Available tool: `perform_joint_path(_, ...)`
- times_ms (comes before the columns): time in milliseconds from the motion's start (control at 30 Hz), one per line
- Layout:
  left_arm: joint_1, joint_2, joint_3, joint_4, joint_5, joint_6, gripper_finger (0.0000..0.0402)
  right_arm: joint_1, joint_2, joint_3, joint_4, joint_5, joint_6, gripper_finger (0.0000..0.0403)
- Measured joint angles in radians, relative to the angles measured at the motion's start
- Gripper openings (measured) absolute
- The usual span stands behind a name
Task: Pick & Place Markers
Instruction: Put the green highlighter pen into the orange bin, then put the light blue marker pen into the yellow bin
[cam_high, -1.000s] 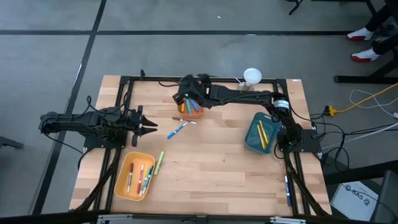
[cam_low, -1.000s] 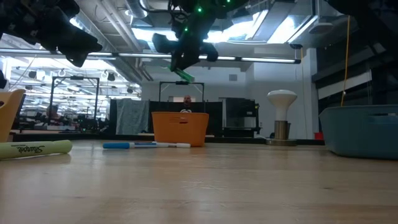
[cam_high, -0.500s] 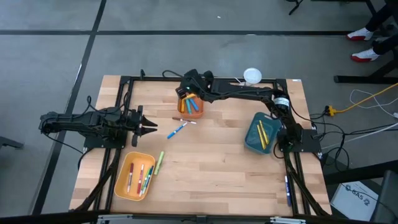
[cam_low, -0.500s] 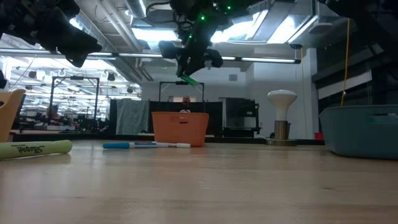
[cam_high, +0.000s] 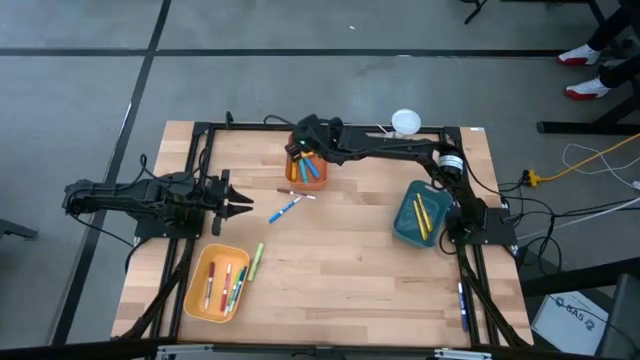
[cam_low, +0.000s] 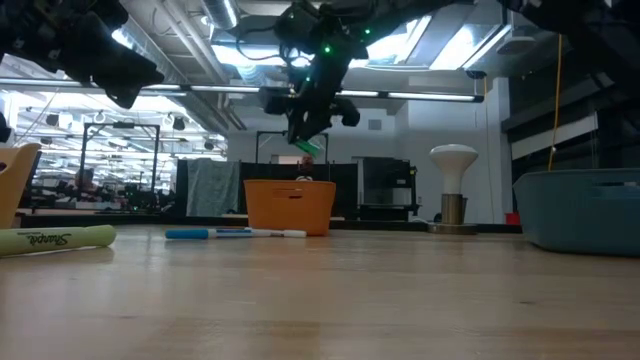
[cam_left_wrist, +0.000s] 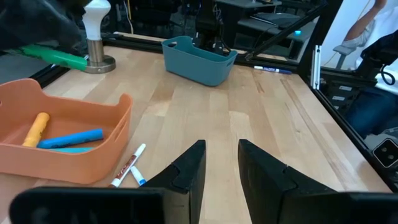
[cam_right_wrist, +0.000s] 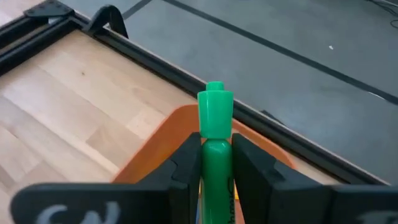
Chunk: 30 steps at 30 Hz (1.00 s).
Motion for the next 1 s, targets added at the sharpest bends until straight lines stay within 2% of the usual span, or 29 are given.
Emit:
perform_joint_path(200, 0.0, 0.0, 0.0, -0.019, 0.0, 0.0, 0.009, 0.0, 0.005, -0.047, 0.036, -0.007, 0.022, 0.0092)
perform_joint_path(600, 0.0, 0.0, 0.0, -0.022, -0.001, -0.007, 0.009, -0.002, 0.007, -0.053, 0.055, -0.026, -0.009, 0.0163)
perform_joint_path(1000, 0.0, 0.0, 0.0, -0.021, -0.001, -0.008, 0.0091, -0.002, 0.008, -0.053, 0.054, -0.041, -0.005, 0.0173)
